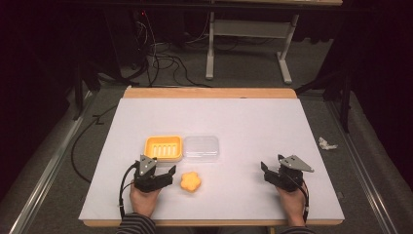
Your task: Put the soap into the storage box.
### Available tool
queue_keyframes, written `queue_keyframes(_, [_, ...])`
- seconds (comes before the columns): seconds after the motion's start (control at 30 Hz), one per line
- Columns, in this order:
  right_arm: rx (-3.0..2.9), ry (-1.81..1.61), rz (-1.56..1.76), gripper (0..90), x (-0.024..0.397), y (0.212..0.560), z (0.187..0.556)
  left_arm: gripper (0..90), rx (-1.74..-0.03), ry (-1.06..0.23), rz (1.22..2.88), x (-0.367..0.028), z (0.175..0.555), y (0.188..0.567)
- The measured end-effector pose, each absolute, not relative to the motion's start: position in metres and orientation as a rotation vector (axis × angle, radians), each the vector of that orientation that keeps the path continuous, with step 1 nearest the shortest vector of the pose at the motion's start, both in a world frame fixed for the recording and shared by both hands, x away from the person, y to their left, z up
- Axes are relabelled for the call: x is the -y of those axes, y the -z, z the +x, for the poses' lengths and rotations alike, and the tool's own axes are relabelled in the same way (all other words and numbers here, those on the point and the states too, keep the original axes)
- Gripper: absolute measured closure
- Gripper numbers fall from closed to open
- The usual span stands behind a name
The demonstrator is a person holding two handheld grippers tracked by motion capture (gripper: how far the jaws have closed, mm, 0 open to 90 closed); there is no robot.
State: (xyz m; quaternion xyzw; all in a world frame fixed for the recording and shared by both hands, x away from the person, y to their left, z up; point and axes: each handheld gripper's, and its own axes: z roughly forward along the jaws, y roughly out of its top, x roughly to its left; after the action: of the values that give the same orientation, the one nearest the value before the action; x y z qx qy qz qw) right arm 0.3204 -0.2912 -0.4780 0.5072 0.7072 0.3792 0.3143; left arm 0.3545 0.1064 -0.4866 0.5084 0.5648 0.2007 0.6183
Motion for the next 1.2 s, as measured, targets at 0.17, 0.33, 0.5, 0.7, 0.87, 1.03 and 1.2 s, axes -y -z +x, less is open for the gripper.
queue_keyframes(0.17, [-1.863, -1.003, 1.337, 28.6, 0.2918, 0.4778, 0.3203, 22.7, -1.282, -0.469, 1.193, -0.1042, 0.3532, 0.4874])
queue_keyframes(0.33, [-1.863, -1.003, 1.337, 28.6, 0.2918, 0.4778, 0.3201, 23.2, -1.276, -0.474, 1.202, -0.1031, 0.3528, 0.4878])
queue_keyframes(0.5, [-1.864, -1.002, 1.337, 28.6, 0.2916, 0.4779, 0.3202, 23.5, -1.273, -0.475, 1.202, -0.1030, 0.3525, 0.4878])
queue_keyframes(0.7, [-1.869, -1.003, 1.335, 28.7, 0.2913, 0.4781, 0.3206, 23.9, -1.273, -0.474, 1.192, -0.1037, 0.3520, 0.4872])
queue_keyframes(0.87, [-1.878, -0.990, 1.340, 28.7, 0.2906, 0.4781, 0.3211, 24.2, -1.266, -0.478, 1.193, -0.1036, 0.3513, 0.4871])
queue_keyframes(1.03, [-1.887, -0.984, 1.336, 28.8, 0.2901, 0.4781, 0.3218, 24.2, -1.263, -0.461, 1.207, -0.1034, 0.3521, 0.4871])
queue_keyframes(1.2, [-1.901, -0.960, 1.331, 28.8, 0.2890, 0.4784, 0.3233, 24.0, -1.251, -0.453, 1.206, -0.1031, 0.3510, 0.4863])
